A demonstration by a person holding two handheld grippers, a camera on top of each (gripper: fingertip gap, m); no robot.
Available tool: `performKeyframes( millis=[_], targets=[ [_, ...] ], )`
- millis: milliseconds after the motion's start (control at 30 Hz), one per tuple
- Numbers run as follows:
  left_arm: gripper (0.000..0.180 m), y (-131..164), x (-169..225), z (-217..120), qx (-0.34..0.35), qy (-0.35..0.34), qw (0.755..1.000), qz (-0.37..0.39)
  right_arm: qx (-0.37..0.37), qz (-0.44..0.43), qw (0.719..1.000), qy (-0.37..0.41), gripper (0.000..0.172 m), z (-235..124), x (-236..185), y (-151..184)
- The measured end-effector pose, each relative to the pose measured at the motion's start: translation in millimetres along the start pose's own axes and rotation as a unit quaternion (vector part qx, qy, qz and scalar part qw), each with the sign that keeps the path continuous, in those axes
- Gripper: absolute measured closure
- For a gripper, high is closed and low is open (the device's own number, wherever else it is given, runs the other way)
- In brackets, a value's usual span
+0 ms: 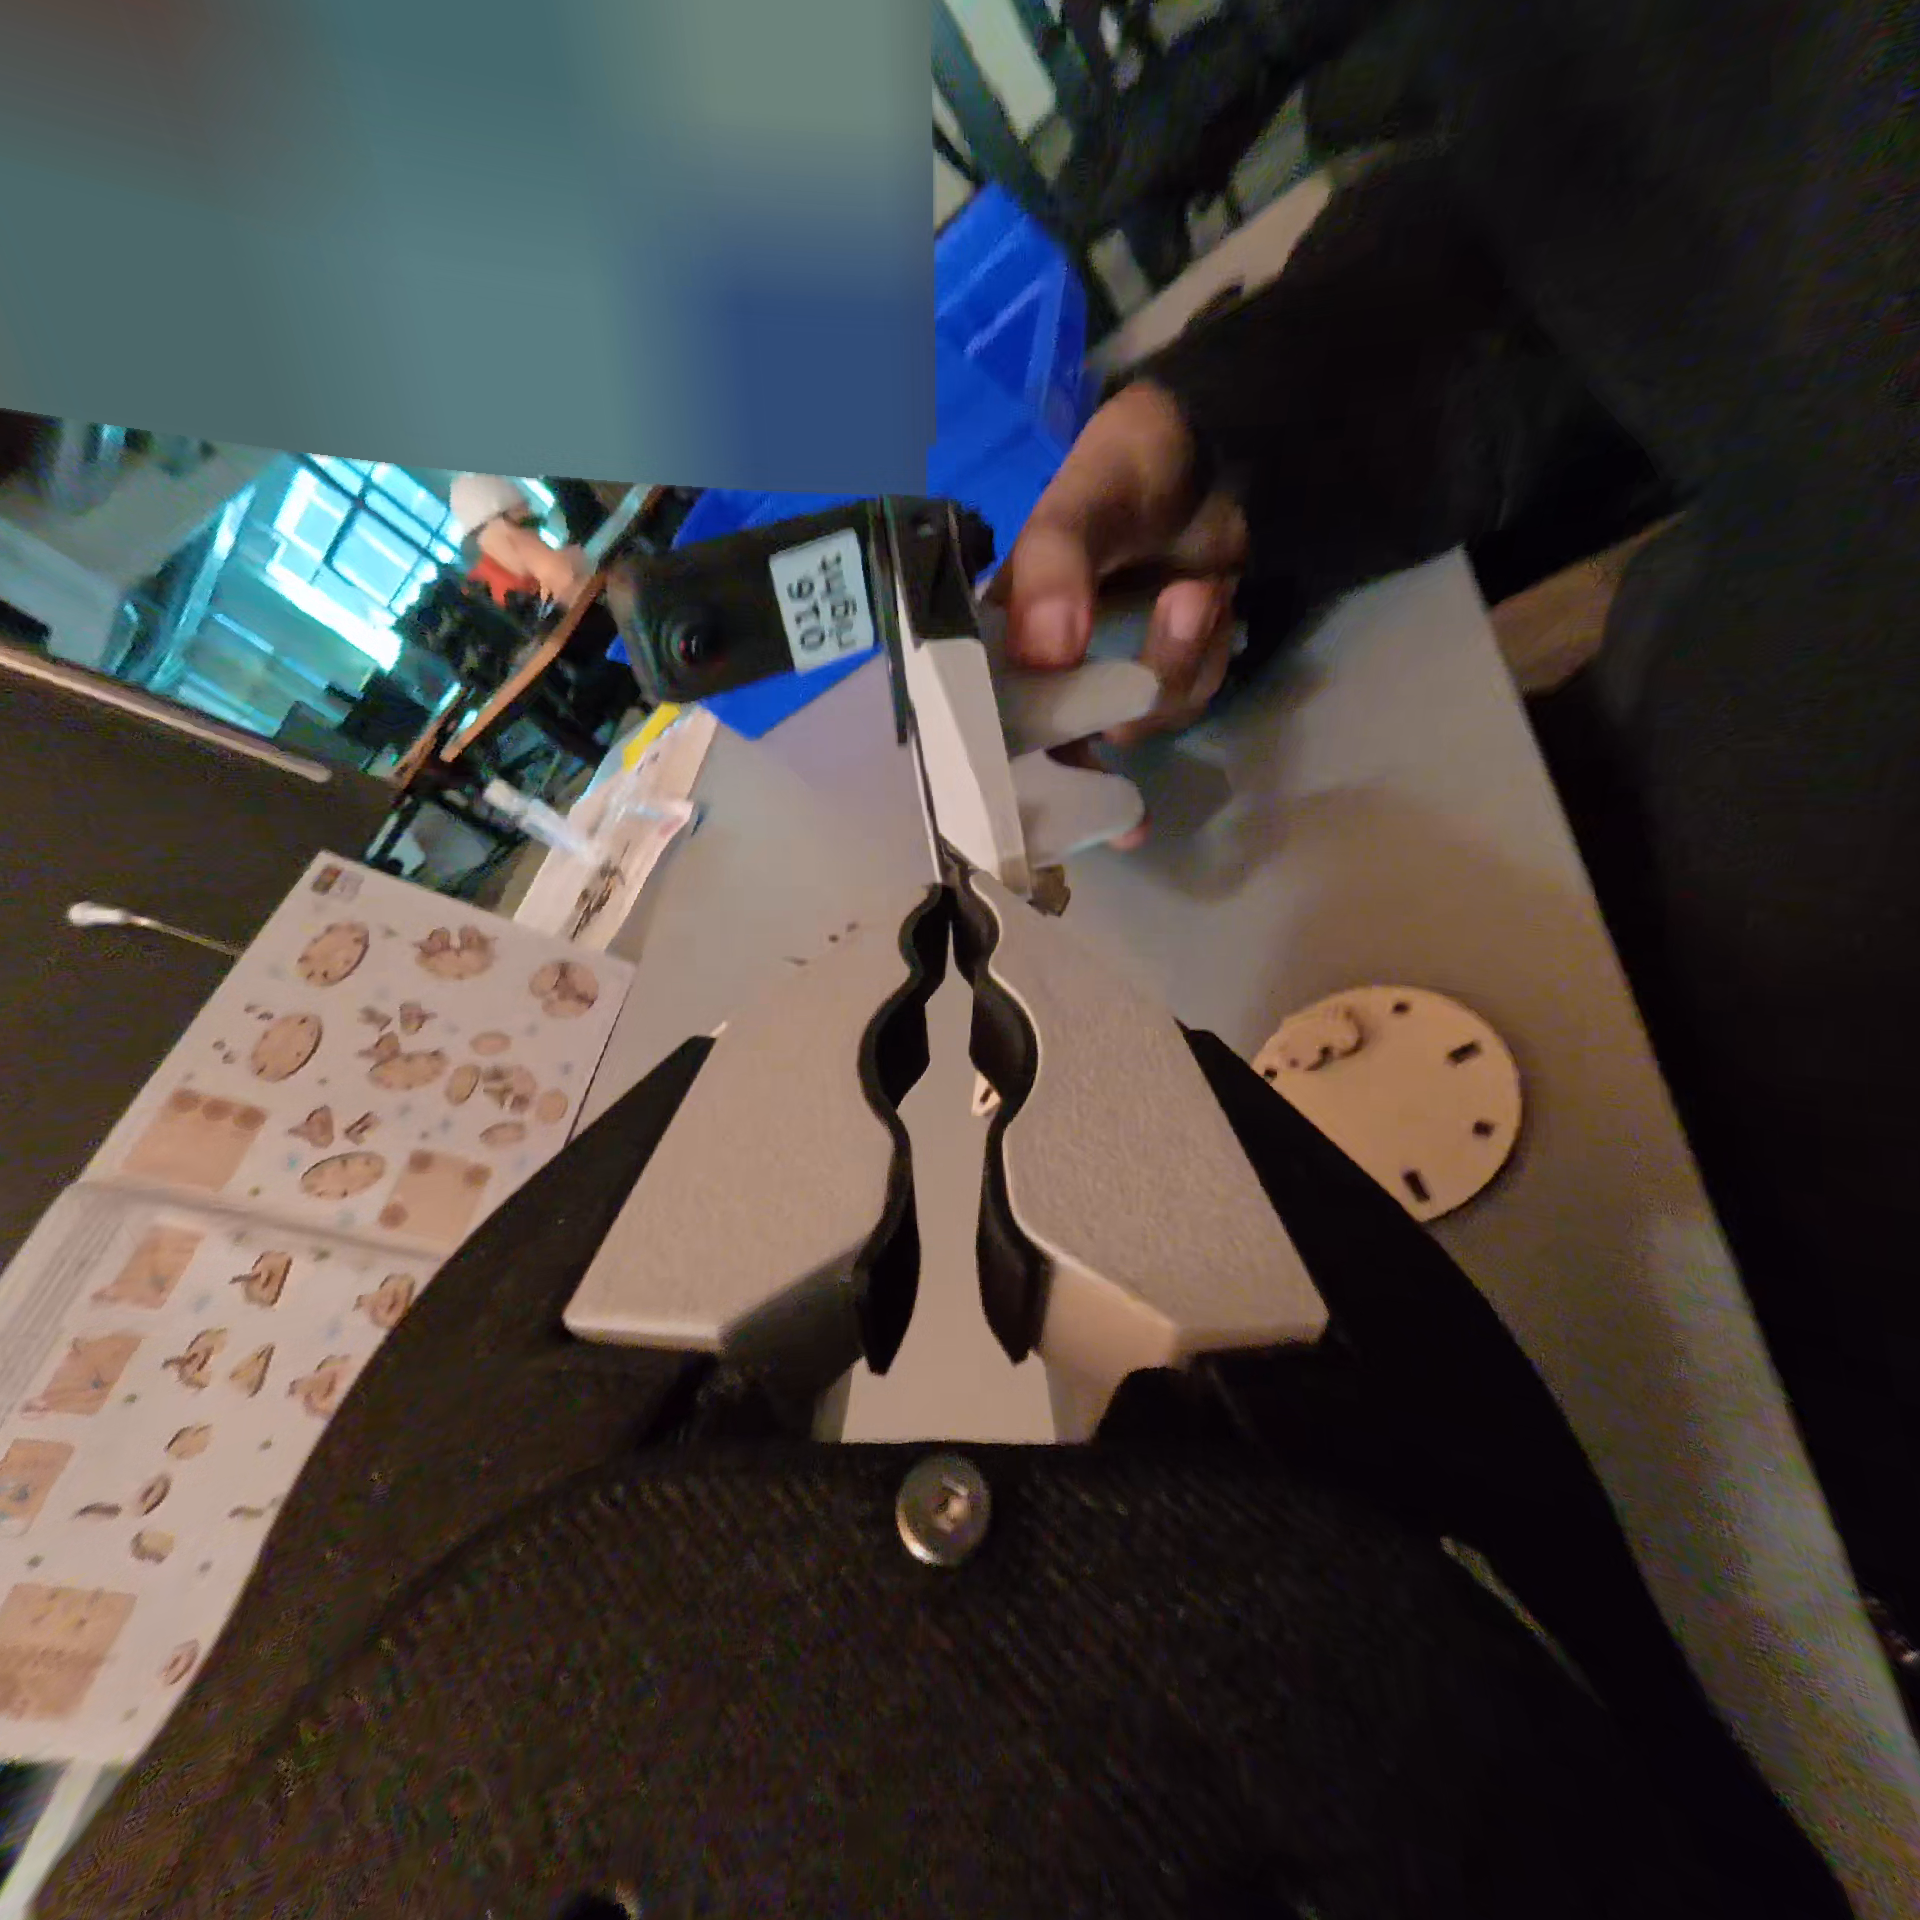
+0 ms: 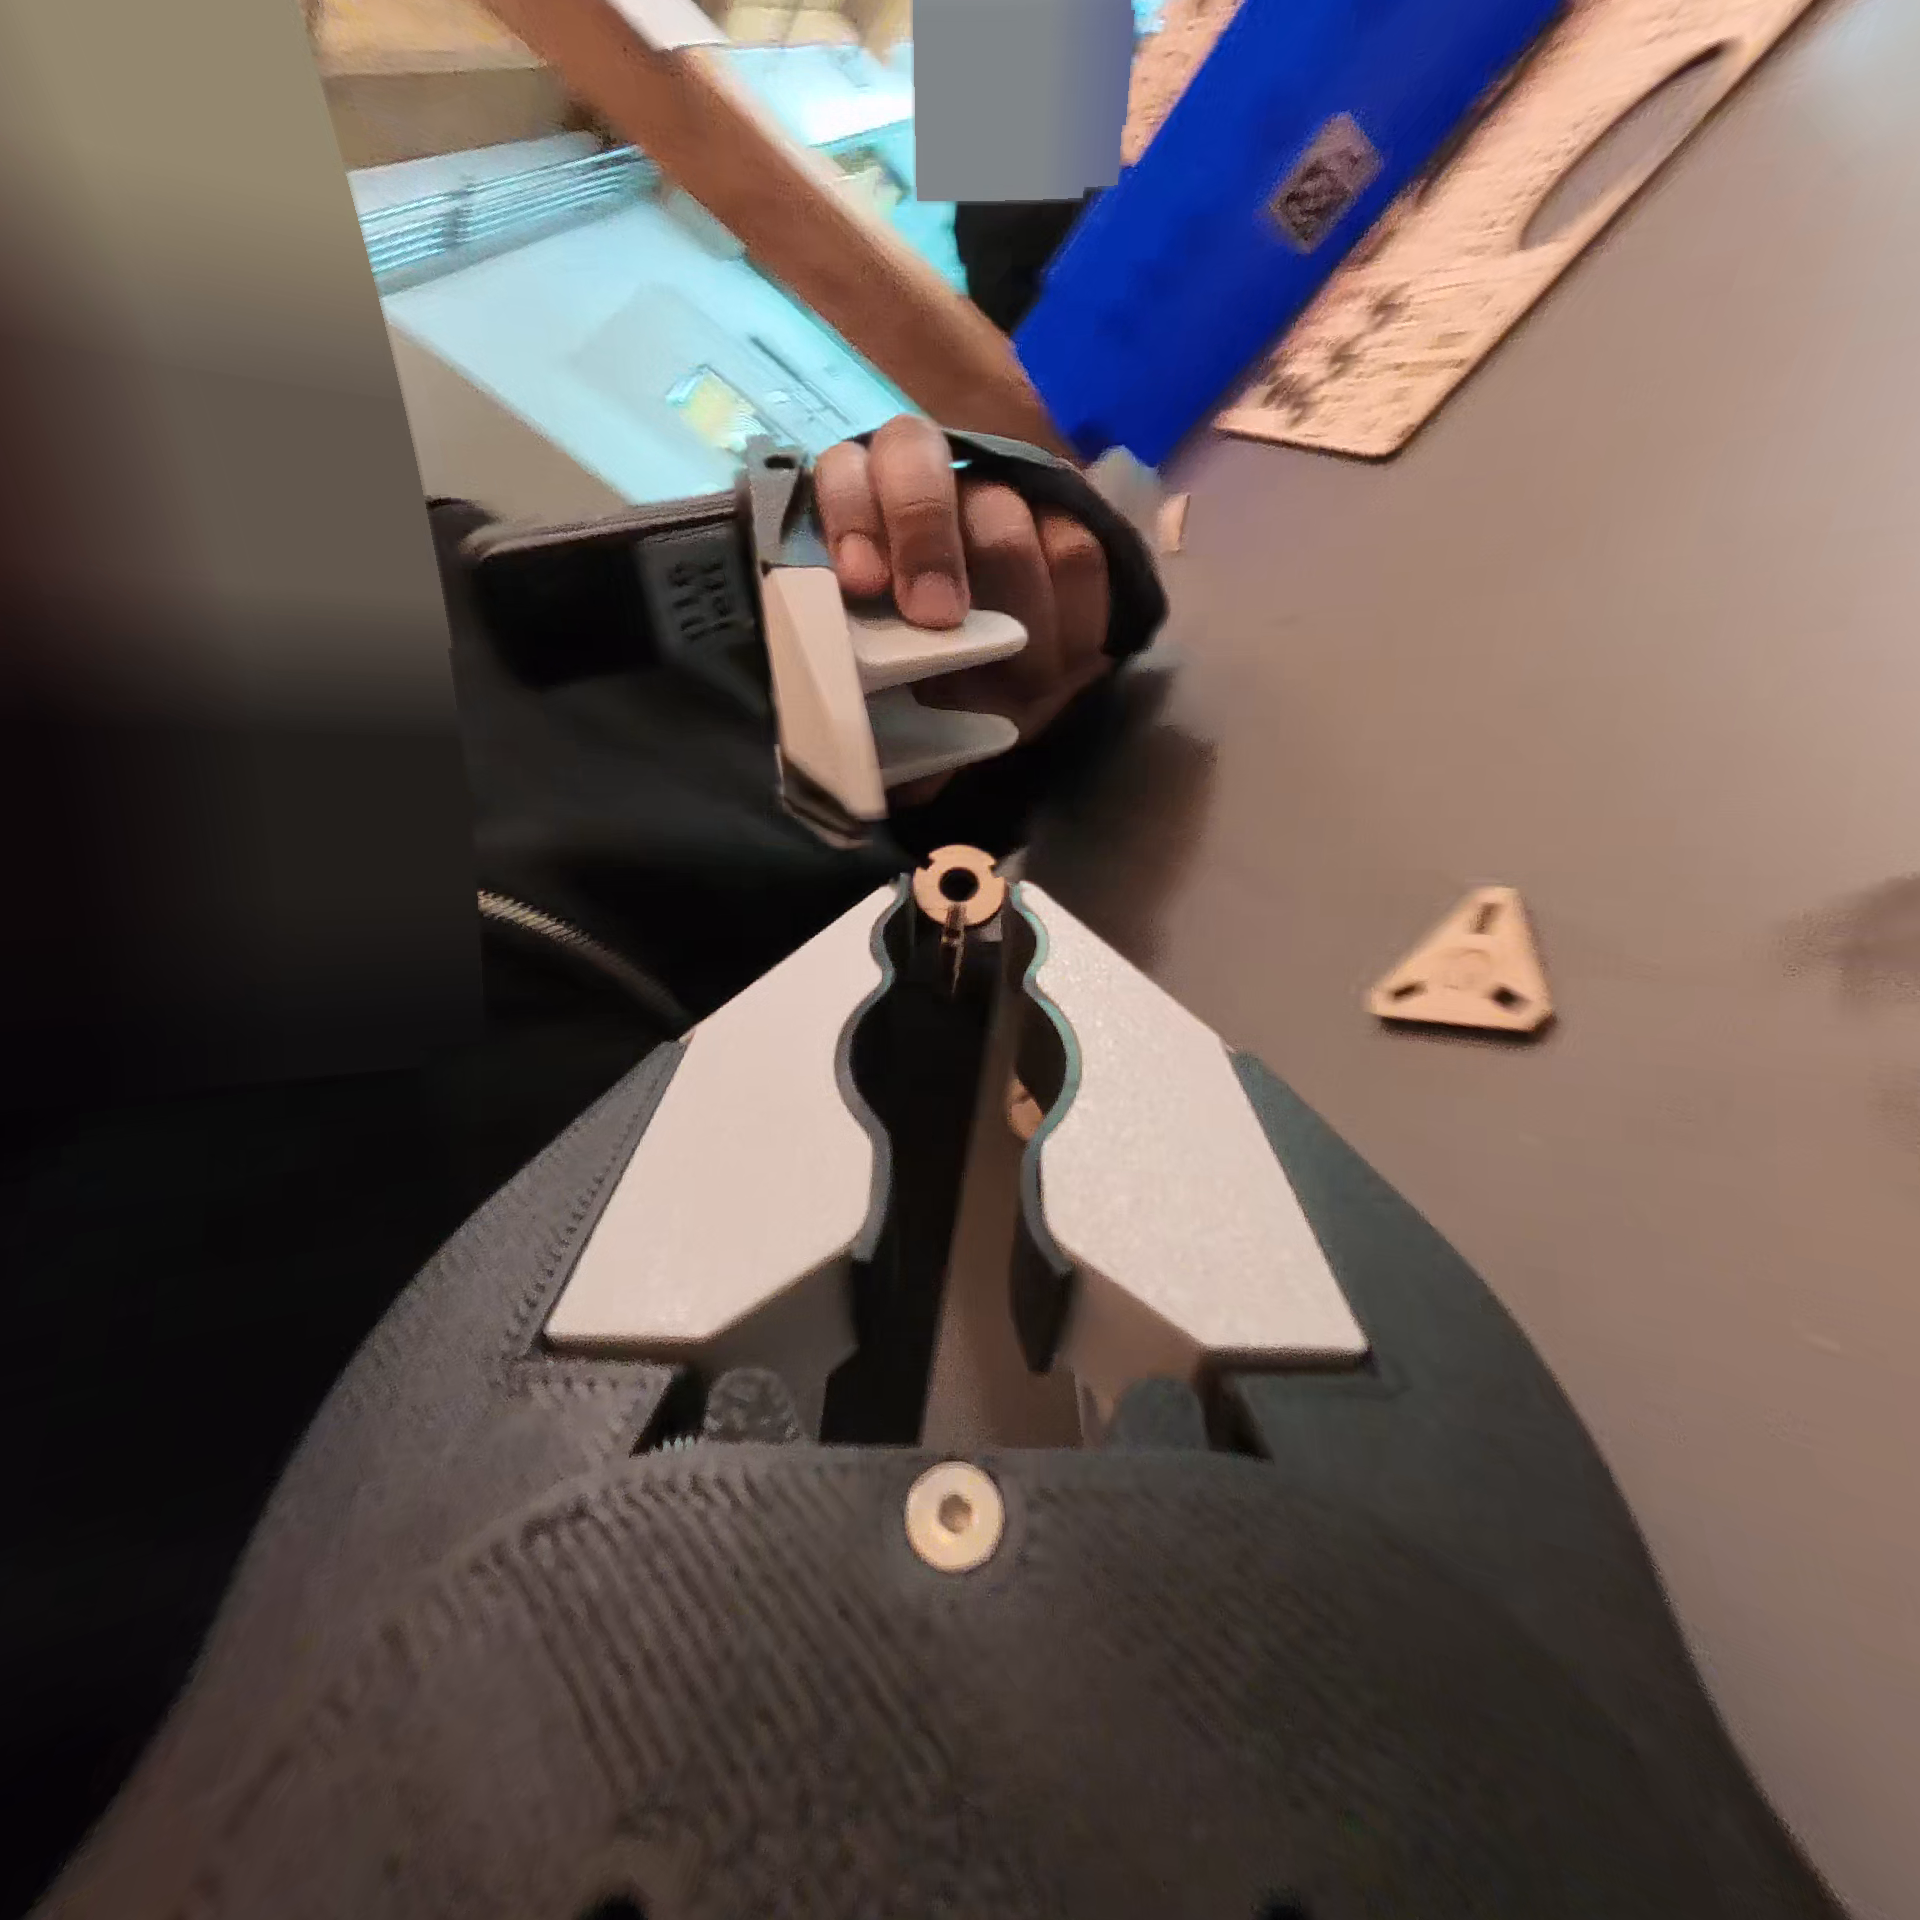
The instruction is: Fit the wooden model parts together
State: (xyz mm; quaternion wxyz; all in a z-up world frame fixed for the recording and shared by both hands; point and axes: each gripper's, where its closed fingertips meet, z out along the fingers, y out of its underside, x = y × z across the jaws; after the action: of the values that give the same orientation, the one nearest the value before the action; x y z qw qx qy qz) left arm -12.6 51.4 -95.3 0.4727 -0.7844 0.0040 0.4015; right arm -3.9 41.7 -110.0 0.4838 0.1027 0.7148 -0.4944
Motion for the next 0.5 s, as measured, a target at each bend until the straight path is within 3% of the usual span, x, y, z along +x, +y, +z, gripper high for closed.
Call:
performKeyframes(
  millis=[133,500],
  targets=[
    [0.180,-6,-6,-3,0.024,-0.002,0.999,-0.037,0.023,-0.002,1.000,0.009,0.157,-7,2,-8],
    [0.177,17,-44,-6,0.031,-0.030,0.980,-0.192,0.099,-0.093,0.990,0.029,0.157,-24,-14,-42]
  ],
)
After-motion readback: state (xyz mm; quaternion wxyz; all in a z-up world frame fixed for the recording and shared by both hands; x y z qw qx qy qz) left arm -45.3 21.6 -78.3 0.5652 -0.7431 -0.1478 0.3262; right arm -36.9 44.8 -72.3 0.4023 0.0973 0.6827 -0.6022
